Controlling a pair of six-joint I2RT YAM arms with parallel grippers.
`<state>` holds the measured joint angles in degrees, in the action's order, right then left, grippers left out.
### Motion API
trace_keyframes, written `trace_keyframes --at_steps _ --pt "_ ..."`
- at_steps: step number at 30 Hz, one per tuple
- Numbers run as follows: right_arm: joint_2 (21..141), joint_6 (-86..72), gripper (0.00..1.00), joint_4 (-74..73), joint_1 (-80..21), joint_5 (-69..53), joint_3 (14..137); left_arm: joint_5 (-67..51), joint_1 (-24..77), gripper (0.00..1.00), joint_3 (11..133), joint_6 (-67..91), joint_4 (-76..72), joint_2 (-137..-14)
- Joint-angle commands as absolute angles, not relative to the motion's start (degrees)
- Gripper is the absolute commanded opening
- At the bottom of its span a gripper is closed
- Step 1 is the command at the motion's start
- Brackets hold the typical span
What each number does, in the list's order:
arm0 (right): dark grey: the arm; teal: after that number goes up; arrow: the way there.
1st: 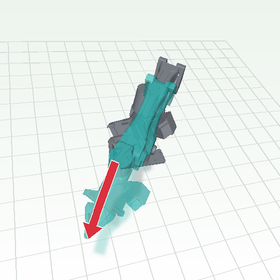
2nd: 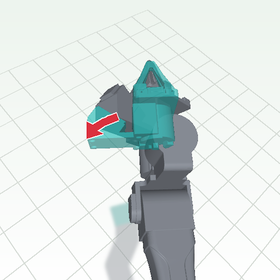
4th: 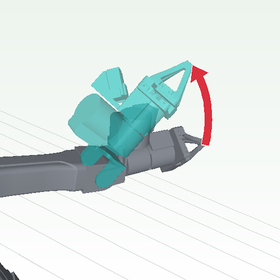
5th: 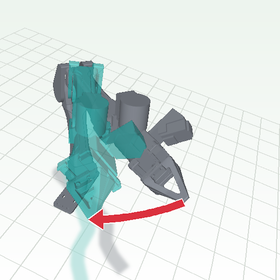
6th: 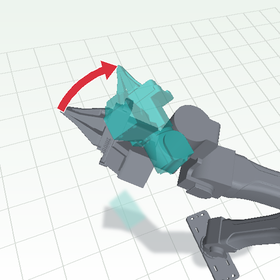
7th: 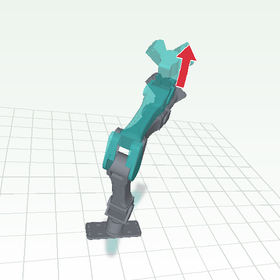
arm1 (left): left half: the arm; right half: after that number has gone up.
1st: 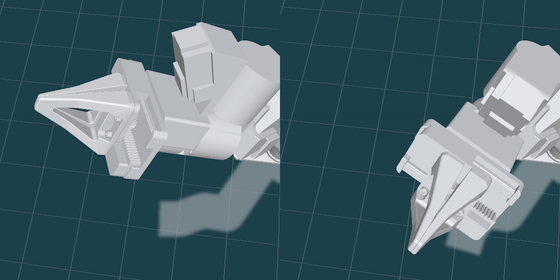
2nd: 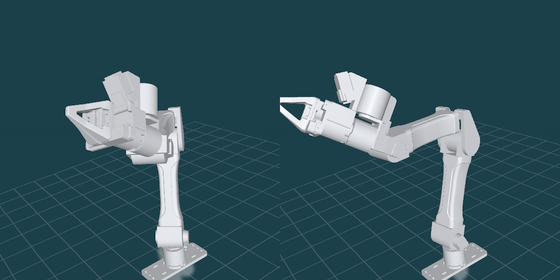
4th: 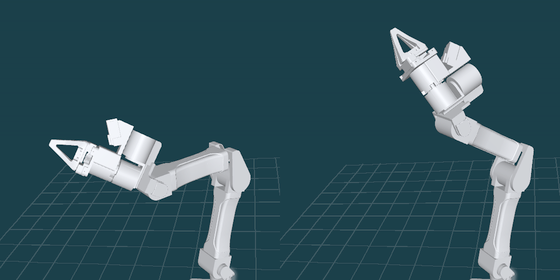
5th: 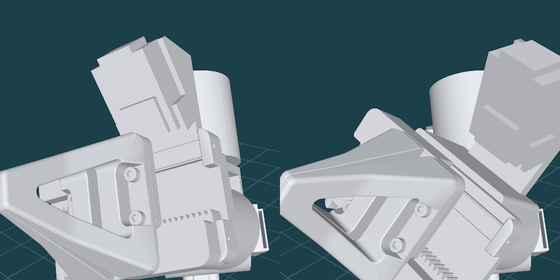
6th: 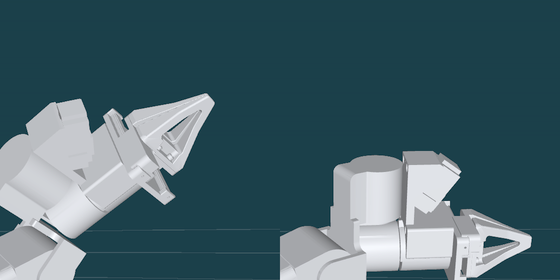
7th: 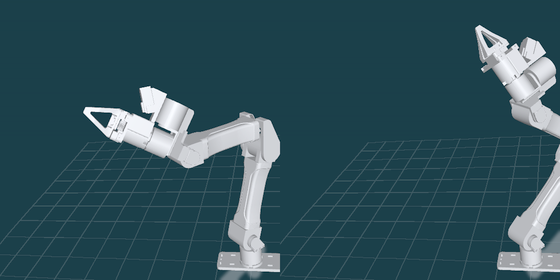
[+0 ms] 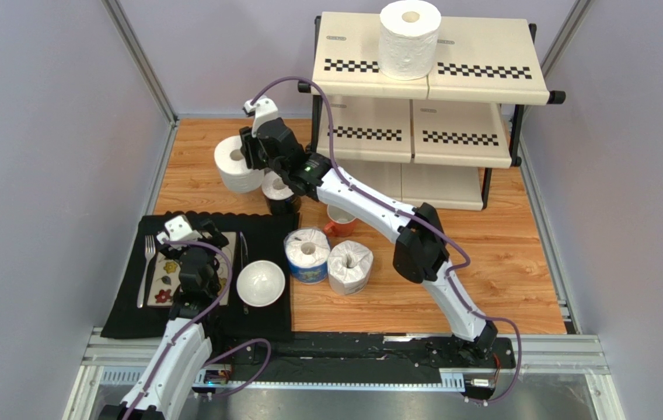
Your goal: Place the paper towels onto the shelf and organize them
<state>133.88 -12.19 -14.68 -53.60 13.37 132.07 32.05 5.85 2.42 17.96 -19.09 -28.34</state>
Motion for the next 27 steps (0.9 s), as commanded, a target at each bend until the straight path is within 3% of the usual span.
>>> trace_keyframes --at_steps 1,14,22,23,27 --pt "124.5 -12.3 0.17 -8.2 -53.8 17.4 127.0 32.4 5.5 0.88 -12.4 18.9 -20.6 -27.8" --pt "112.9 -13.4 0.15 -4.8 -53.7 21.9 106.9 32.3 5.5 0.88 -12.5 19.2 -20.3 -27.2" --pt "114.8 -12.0 0.16 -5.4 -53.7 24.5 105.5 32.2 5.5 0.88 -12.5 19.1 -20.4 -27.2" --pt "115.6 -12.1 0.17 -6.1 -53.7 24.5 105.7 32.3 5.5 0.88 -12.5 19.1 -20.4 -27.4" --pt "116.6 -12.4 0.38 -6.8 -53.7 24.9 106.3 32.3 5.5 0.88 -12.5 19.1 -20.6 -27.5"
